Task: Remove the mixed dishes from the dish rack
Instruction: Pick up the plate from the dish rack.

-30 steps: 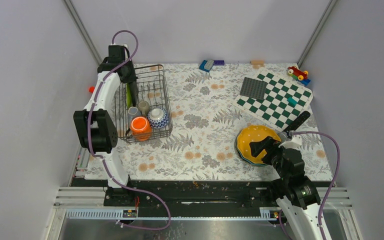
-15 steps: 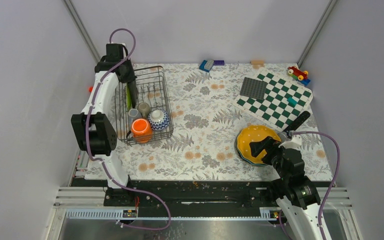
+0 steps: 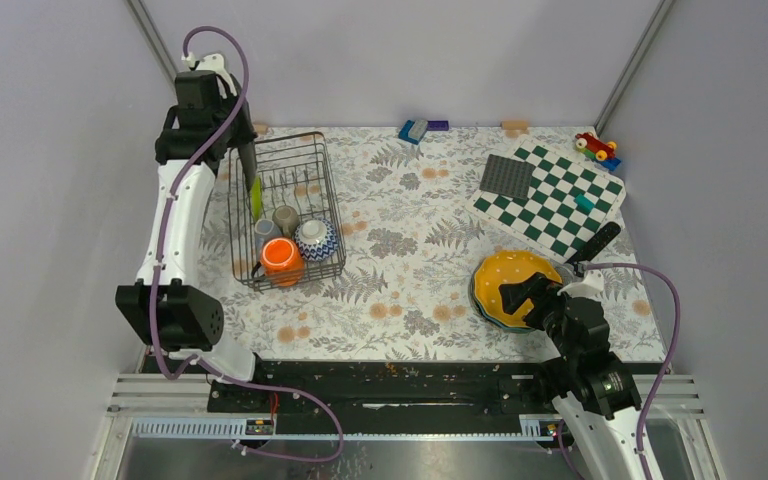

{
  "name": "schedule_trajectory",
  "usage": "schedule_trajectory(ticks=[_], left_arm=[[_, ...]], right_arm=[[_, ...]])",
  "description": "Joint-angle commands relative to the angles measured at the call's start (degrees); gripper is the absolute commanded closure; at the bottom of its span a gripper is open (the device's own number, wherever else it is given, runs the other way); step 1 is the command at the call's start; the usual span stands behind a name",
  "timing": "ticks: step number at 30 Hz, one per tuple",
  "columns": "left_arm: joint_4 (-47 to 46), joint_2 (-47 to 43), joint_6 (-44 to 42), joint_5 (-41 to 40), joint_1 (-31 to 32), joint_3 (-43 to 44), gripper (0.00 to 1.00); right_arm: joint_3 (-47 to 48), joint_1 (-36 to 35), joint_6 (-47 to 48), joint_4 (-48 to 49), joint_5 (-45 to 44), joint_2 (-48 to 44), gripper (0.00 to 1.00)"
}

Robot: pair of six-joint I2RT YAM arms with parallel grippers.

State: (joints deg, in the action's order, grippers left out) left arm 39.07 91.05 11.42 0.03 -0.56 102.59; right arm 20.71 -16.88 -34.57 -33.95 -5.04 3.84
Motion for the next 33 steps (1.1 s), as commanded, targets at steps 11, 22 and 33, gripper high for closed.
schedule_trajectory(ticks=[11,22,33], left_arm=[[-9.9,-9.8,-6.0,4.8,2.2,-0.7,1.0],[-21.1,-18.6,-28.8,-7.2,24.7,-10.7,1.0],[-44.4,-30.9,-61.9,-10.6,51.7,-40.0,1.0]], right_arm=[[0.5,0.0,0.3,1.1,-1.3,-1.2,0.0],[2.4,0.0,-1.1,0.4,-1.9,-0.8,0.0],[7.9,0.0,-12.0,8.2,13.0,7.4,0.0]])
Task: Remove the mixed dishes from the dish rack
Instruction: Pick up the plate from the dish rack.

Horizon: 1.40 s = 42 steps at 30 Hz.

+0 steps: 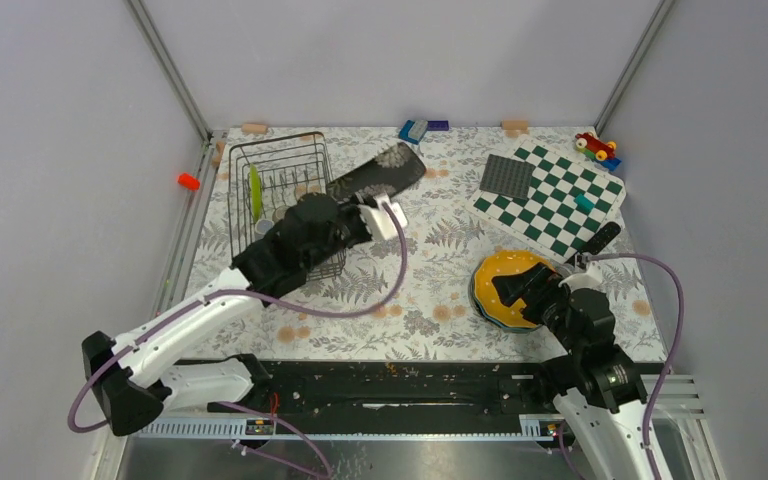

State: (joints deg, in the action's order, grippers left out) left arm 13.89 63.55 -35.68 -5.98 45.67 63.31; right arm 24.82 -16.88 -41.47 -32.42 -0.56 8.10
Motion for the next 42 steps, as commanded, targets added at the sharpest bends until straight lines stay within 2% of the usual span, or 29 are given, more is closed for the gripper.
schedule_trajectory(ticks=[1,4,7,9,16,23,30,38,39,41,42], left_arm=[[-19.2,-3.2,-16.6,-5.1,7.6,-1.6,1.0],[-24.3,-0.9,-26.8,-12.5,15.3,-7.3,1.0],[-38.6,2.6,-38.5,-20.6,21.4,-14.7,1.0],[-47.4,4.6,-43.2,-22.1,23.4,-17.9,1.0],[-54.2,7.4,-43.1,-20.3,27.0,-20.3,1.0],[-63.4,11.4,-48.2,-23.1,30.0,-21.9,1.0],[-68.4,16.5,-51.3,-25.6,31.5,-21.1,1.0],[-72.4,21.2,-53.9,-27.5,32.7,-19.4,1.0],[-72.0,21.1,-53.1,-27.7,32.8,-19.1,0.92],[-68.7,20.5,-50.0,-28.2,32.9,-18.0,0.39],[-65.6,20.1,-47.8,-28.6,33.0,-17.0,0.09]], right_arm=[[4.6,0.0,-6.1,7.9,10.2,4.0,0.0],[6.9,0.0,-10.0,9.9,13.1,6.6,0.0],[7.6,0.0,-14.2,14.3,16.0,8.5,0.0],[7.3,0.0,-17.1,18.1,18.0,9.8,0.0],[4.9,0.0,-23.1,26.9,18.7,12.7,0.01],[6.2,0.0,-19.9,24.4,17.0,17.4,0.07],[6.4,0.0,-19.2,27.5,18.9,21.4,0.31],[3.9,0.0,-20.8,29.3,17.9,20.6,0.93],[3.7,0.0,-21.0,29.2,17.0,20.0,1.0],[2.8,0.0,-21.8,28.9,15.6,18.5,1.0],[2.3,0.0,-22.3,28.9,14.6,17.5,1.0]])
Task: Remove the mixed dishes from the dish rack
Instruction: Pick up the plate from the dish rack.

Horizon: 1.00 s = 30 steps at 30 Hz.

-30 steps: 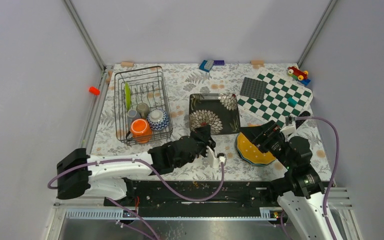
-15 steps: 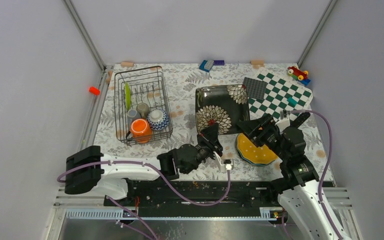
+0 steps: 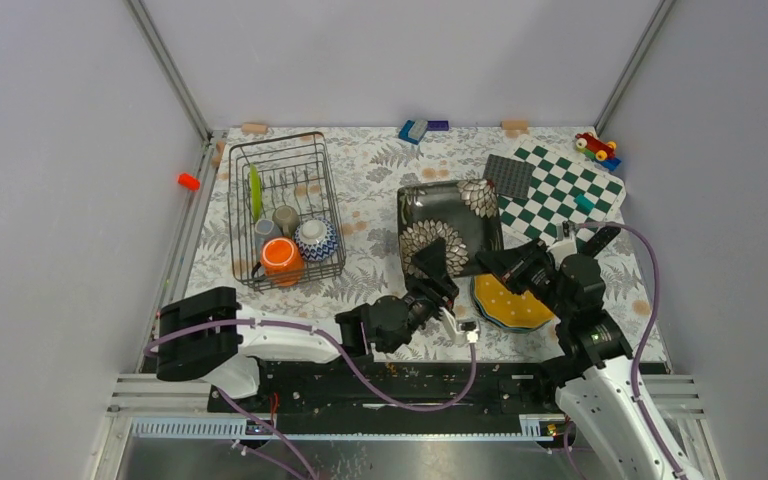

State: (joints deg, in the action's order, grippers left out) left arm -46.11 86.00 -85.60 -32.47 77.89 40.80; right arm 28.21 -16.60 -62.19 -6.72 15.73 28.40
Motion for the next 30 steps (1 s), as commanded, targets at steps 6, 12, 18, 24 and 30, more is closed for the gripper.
schedule_trajectory(ticks=[6,12,18,24,30], left_arm=[[15.5,-5.8,17.0,1.1,0.9,10.9,0.01],[50.2,-10.3,31.6,11.3,0.9,21.1,0.01],[56.8,-18.4,36.6,17.2,-0.2,20.3,0.01],[45.0,-23.1,53.2,10.8,-10.7,22.5,0.01],[55.0,-22.8,99.8,-10.8,-27.6,28.6,0.01]], right_arm=[[-3.0,-0.2,-5.2,4.1,-9.1,-6.9,1.0],[1.8,-0.2,-5.2,0.3,-14.7,-5.4,1.0],[5.6,-0.2,-2.8,-4.1,-23.7,-6.9,1.0],[4.3,-0.2,-1.8,-11.0,-23.2,-11.4,1.0],[5.7,-0.2,3.2,-25.3,-25.8,-18.2,1.0]])
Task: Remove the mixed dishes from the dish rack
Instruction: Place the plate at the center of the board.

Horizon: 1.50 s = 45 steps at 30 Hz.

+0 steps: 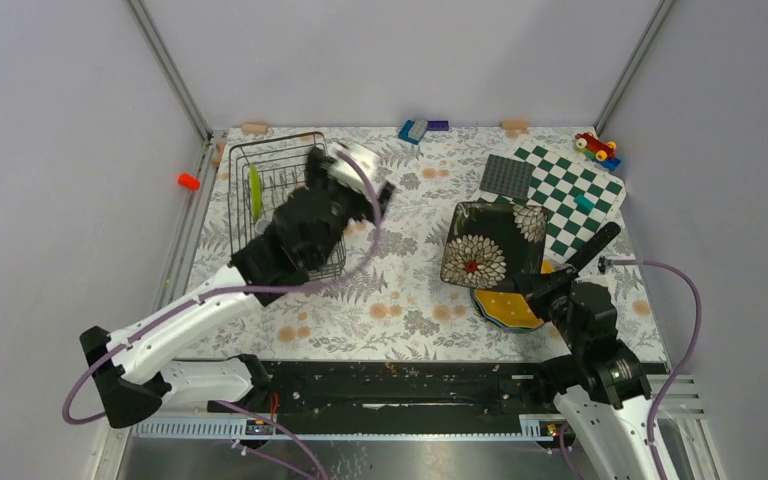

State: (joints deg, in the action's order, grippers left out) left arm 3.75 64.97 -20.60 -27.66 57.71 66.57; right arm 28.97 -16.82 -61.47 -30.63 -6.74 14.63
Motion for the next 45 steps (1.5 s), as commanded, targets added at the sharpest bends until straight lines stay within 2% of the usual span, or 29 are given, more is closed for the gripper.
schedule_trajectory(ticks=[1,5,7,10,15,21,29,45], left_arm=[[6.6,-3.5,40.7,-15.5,-8.4,-0.2,0.01],[0.6,-15.1,47.5,-8.8,-9.0,-18.2,0.01],[0.1,-19.7,50.3,-6.8,-9.0,-23.0,0.01],[1.6,-23.9,52.1,-6.2,-9.0,-28.3,0.01],[6.6,-24.9,52.7,-9.4,-8.9,-28.1,0.01],[3.8,-23.3,50.7,-6.1,-9.0,-28.5,0.01],[4.4,-22.0,50.5,-6.3,-8.9,-28.2,0.01],[5.1,-22.3,51.0,-7.8,-9.0,-28.3,0.01]], right_arm=[[5.6,0.0,3.1,-3.7,-4.4,-5.2,1.0],[7.6,0.0,6.4,-11.9,-8.3,-6.2,1.0],[8.3,0.0,6.9,-16.4,-10.3,-5.1,1.0],[7.8,0.1,6.8,-17.7,-10.1,-4.1,1.0],[6.8,0.0,6.0,-18.2,-10.9,-4.7,1.0],[6.1,0.0,5.7,-18.1,-12.6,-2.5,1.0],[4.8,0.0,5.3,-14.5,-14.4,0.4,1.0],[3.4,0.0,5.7,-14.2,-15.0,1.8,0.99]])
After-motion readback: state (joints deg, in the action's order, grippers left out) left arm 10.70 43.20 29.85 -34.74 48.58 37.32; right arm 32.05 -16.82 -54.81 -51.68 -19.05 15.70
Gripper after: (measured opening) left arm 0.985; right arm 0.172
